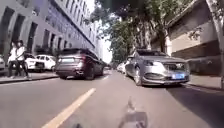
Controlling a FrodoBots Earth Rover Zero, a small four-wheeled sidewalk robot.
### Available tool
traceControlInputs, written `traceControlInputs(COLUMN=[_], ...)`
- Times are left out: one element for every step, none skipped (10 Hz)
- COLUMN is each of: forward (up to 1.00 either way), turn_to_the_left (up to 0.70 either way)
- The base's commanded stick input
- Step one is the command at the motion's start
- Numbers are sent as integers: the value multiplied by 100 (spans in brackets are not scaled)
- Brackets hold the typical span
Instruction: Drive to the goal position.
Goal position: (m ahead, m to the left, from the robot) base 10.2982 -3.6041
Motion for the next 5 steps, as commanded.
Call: traceControlInputs(forward=[70,70,70,70,70], turn_to_the_left=[0,0,0,0,0])
